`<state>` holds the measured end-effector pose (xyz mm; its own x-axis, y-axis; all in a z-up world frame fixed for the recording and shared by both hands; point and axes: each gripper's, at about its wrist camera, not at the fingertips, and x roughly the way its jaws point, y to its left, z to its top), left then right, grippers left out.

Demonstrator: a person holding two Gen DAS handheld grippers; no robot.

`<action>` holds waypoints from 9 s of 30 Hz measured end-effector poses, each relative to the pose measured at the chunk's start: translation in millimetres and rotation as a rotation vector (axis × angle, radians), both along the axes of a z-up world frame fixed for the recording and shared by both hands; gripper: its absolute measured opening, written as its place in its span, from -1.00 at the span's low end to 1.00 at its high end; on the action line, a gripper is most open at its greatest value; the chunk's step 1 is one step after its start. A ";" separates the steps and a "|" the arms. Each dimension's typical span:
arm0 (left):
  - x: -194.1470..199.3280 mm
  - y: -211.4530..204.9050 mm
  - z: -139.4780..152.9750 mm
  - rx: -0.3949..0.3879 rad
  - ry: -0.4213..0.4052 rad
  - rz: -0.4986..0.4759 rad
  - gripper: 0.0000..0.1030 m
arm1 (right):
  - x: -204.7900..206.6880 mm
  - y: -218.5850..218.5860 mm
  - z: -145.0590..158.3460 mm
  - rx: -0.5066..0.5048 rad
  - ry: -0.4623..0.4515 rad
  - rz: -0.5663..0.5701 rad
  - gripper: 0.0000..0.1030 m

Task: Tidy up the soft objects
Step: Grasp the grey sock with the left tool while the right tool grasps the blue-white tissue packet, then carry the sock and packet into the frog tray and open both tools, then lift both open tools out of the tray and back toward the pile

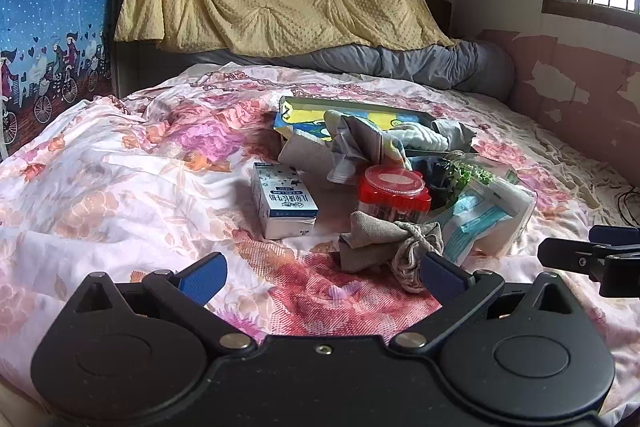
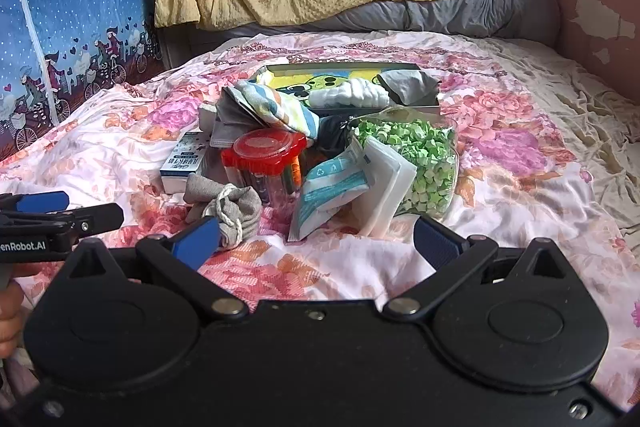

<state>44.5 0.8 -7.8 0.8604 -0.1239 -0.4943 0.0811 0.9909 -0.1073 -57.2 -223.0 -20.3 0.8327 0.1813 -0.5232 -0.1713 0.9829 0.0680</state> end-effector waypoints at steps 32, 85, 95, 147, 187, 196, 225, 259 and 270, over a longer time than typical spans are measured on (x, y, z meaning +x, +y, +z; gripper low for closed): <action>8.9 -3.0 2.3 -0.001 0.006 -0.019 0.99 | 12.0 -2.5 3.5 0.053 0.020 0.017 0.99; 142.2 -9.2 -27.4 -0.196 0.301 -0.189 0.59 | 125.2 -19.0 -31.5 0.176 0.271 0.175 0.35; 139.2 -15.7 -33.6 -0.243 0.315 -0.201 0.26 | 136.0 -16.8 -38.1 0.200 0.269 0.147 0.06; 212.7 -94.3 95.0 -0.108 -0.017 -0.082 -0.66 | 222.8 -86.4 62.4 0.173 -0.133 0.078 -0.88; 375.8 -120.4 14.8 -0.033 0.231 0.151 -0.54 | 343.8 -82.3 16.1 0.011 -0.056 0.084 -0.81; 376.5 -119.6 16.2 -0.012 0.238 0.157 -0.45 | 350.9 -75.7 26.6 0.095 -0.089 0.150 0.04; 291.8 -104.6 69.9 -0.057 0.040 0.148 0.64 | 292.6 -122.9 79.6 0.166 -0.163 0.055 0.99; 74.7 -67.3 117.9 -0.029 -0.193 0.052 0.99 | 75.5 -84.5 120.3 0.058 -0.321 -0.070 0.99; 25.4 -53.2 98.4 0.022 -0.215 0.008 0.99 | 43.2 -60.2 93.1 -0.028 -0.252 -0.065 0.99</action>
<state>69.9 -52.4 90.6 0.9473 -0.1078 -0.3016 0.0918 0.9935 -0.0670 -14.0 -283.1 72.8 0.9469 0.1113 -0.3016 -0.1154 0.9933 0.0042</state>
